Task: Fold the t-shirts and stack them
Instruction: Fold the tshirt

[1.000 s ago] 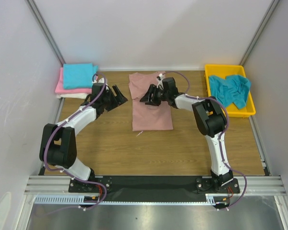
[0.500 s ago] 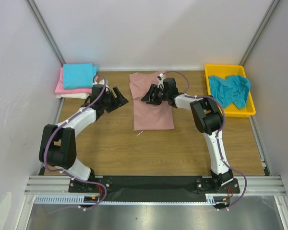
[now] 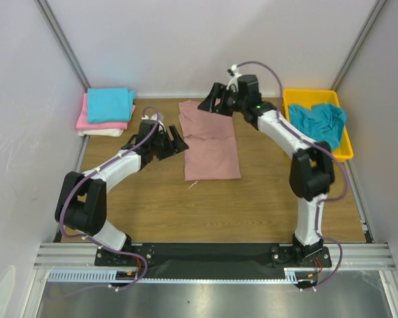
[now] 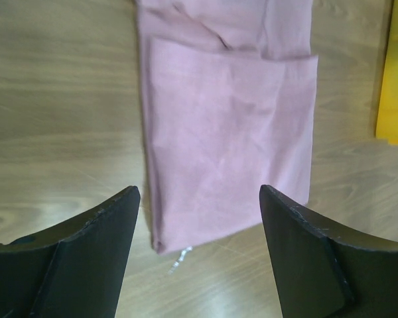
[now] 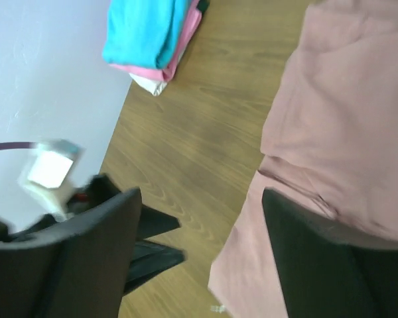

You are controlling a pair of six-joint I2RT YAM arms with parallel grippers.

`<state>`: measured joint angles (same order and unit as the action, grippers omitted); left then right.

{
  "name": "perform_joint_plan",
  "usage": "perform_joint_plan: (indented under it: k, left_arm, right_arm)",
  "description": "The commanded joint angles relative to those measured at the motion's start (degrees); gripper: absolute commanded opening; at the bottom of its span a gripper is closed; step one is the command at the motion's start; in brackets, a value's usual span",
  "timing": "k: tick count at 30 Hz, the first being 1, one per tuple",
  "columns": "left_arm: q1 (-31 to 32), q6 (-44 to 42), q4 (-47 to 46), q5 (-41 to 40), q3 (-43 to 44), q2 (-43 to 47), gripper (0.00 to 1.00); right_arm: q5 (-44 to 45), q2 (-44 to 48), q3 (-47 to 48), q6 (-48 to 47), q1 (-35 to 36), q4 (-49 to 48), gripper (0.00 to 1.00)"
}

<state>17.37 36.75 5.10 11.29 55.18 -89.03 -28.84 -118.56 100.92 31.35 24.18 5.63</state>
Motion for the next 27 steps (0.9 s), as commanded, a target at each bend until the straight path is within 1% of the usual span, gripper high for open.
perform_joint_plan:
  k: [1, 2, 3, 4, 5, 7, 8, 11, 12, 17, 20, 27]
  left_arm:
    - [3.28, 2.44, 0.79, -2.94, 0.11, 2.2, 0.79]
    - [4.68, 3.58, 1.05, -4.51, -0.33, 2.2, 0.79]
    - [5.48, 4.02, 1.74, -5.65, -0.33, 2.2, 0.8]
    - [6.1, 4.38, 3.58, -6.97, -0.25, 2.02, 0.79]
    - [7.23, 5.16, 4.38, -8.81, -0.16, 1.76, 0.79]
    - [8.12, 5.96, 5.53, -10.05, -0.51, 1.5, 0.79]
    - [8.38, 6.31, 6.31, -10.23, -1.03, 1.32, 0.79]
    - [10.14, 9.11, 7.81, -11.11, -2.7, 1.41, 0.78]
    - [10.49, 9.65, 7.9, -12.68, -3.4, 1.84, 0.78]
    - [12.34, 13.77, 5.8, -11.73, -7.88, 2.81, 0.76]
    - [13.13, 15.36, 4.92, -10.15, -9.12, 2.2, 0.74]
    - [13.66, 17.3, 3.42, -10.59, -10.97, 1.23, 0.66]
  right_arm:
    - [11.94, 12.0, -4.82, -6.21, -0.72, 12.62, 0.81]
    - [13.97, 13.95, -7.38, -6.91, -0.63, 13.26, 0.82]
    - [17.21, 16.41, -10.8, -7.09, -0.63, 13.44, 0.85]
    - [18.46, 20.35, -16.75, -6.66, -0.8, 13.62, 0.86]
    - [19.34, 22.3, -20.21, -6.22, -1.24, 13.62, 0.87]
    - [19.35, 25.03, -25.75, -4.47, -2.03, 13.27, 0.87]
    - [19.44, 27.05, -30.74, -3.76, -2.38, 13.27, 0.86]
    - [18.29, 29.35, -37.96, -1.13, -3.79, 13.53, 0.84]
    - [18.29, 29.7, -39.65, -0.68, -3.88, 13.44, 0.83]
    - [15.84, 29.45, -47.03, 0.99, -3.88, 12.31, 0.77]
    - [14.52, 28.65, -48.71, 1.25, -3.97, 10.46, 0.74]
    - [11.7, 25.75, -50.91, 1.61, -3.97, 6.15, 0.66]
